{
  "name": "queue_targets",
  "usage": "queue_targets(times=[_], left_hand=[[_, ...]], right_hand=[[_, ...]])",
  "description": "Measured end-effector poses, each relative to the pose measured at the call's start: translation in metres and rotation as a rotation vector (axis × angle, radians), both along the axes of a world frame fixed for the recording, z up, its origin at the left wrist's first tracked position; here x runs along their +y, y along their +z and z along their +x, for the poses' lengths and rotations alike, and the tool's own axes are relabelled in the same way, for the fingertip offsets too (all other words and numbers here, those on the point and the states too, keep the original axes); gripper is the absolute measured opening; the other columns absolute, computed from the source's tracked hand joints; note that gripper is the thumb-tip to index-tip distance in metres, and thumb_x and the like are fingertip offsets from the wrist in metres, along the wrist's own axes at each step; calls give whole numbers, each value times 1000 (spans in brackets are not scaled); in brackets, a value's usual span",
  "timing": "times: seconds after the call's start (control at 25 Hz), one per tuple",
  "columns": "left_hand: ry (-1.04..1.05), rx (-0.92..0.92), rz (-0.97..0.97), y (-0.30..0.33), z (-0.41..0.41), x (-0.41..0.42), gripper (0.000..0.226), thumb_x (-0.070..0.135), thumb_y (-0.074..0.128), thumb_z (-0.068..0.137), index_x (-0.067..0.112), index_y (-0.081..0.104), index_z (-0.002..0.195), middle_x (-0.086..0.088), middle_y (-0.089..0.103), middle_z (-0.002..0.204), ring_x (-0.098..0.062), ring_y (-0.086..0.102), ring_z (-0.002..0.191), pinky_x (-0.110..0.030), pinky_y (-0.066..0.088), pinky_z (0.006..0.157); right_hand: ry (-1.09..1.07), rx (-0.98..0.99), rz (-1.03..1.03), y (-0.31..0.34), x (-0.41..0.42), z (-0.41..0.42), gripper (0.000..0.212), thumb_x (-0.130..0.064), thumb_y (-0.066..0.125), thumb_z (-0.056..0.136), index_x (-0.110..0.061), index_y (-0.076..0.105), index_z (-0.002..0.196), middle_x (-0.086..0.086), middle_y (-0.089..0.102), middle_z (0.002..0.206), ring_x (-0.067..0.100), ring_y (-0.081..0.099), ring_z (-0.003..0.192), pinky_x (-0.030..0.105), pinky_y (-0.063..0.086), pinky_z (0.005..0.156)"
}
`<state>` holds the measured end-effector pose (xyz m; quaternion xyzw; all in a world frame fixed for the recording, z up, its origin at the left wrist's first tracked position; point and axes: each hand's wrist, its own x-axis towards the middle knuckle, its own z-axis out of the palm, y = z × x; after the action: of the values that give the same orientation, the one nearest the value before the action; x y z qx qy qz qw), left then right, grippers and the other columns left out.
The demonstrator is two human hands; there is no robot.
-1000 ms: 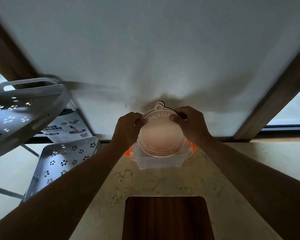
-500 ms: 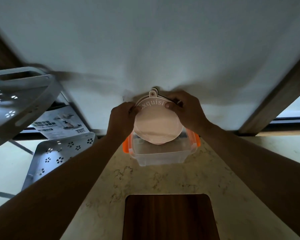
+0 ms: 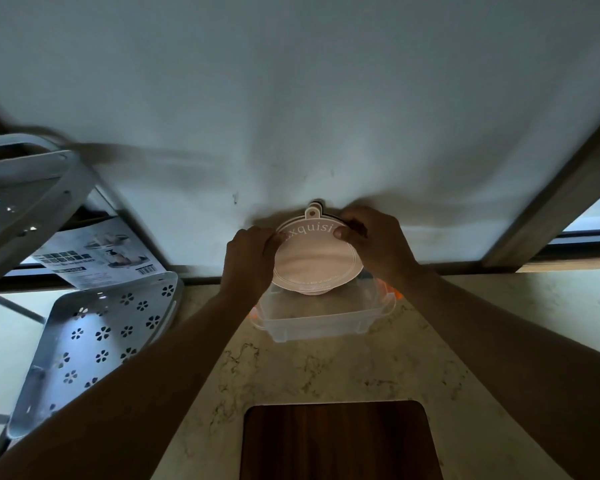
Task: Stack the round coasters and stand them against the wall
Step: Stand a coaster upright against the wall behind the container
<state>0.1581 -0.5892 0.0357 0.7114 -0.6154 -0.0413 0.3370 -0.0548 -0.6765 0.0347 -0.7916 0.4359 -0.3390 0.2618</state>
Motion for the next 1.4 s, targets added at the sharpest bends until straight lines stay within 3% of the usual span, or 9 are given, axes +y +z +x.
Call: queue_targets(times=[0.16,0.24,0.44,0.76,0.96,1.12,1.24,1.4], left_hand=[[-9,1,-21,-10,-1,7,22,22,49,100,8,64,91,-13,68,86,-33,57,80,-42,42,75],[3,-40,7,-14,-3,8,22,23,48,100,9,63,93,-12,67,89,-33,56,83,-43,38,79],[13,-62,8,-19,-2,6,20,22,51,99,10,67,95,-10,66,90,-32,57,86,-45,43,81],[17,-76,-30,-19,-6,7,21,23,53,98,9,68,94,-11,67,91,-32,58,84,-47,46,79],[32,-95,-19,-19,-5,5,22,22,52,98,7,68,97,-13,69,90,-33,59,83,-47,47,78],[39,-82,-43,-21,-5,7,22,20,53,98,8,70,107,-14,69,89,-34,60,83,-44,49,78],[27,-68,-1,-24,-3,4,25,25,53,98,11,68,112,-12,65,100,-31,59,91,-45,47,85],[-14,-81,80,-27,0,1,42,39,73,82,20,63,117,-5,56,110,-23,51,104,-37,35,88]], right_hand=[[45,-43,-19,-5,4,-4,15,-26,65,91,-23,68,104,-3,63,88,8,54,78,10,37,70],[63,-38,-18,-5,5,-5,13,-26,66,90,-23,69,102,-2,63,86,10,55,77,9,36,68],[4,33,-93,-17,8,-1,12,-25,69,89,-19,71,99,1,62,89,14,57,78,19,39,70],[-89,168,-234,-19,11,2,22,-30,63,92,-13,68,106,7,66,107,29,58,101,40,45,84],[-99,256,-195,-21,12,1,38,-37,75,77,-17,64,107,5,57,114,26,47,114,35,33,83],[-91,341,-206,-20,10,2,38,-27,76,80,-15,64,114,8,56,119,31,46,120,38,34,86],[-86,348,-198,-22,9,1,37,-27,75,81,-16,64,115,7,56,121,29,46,121,40,35,89],[-84,377,-214,-21,8,2,35,-27,75,81,-15,65,112,5,58,122,29,47,123,40,36,89]])
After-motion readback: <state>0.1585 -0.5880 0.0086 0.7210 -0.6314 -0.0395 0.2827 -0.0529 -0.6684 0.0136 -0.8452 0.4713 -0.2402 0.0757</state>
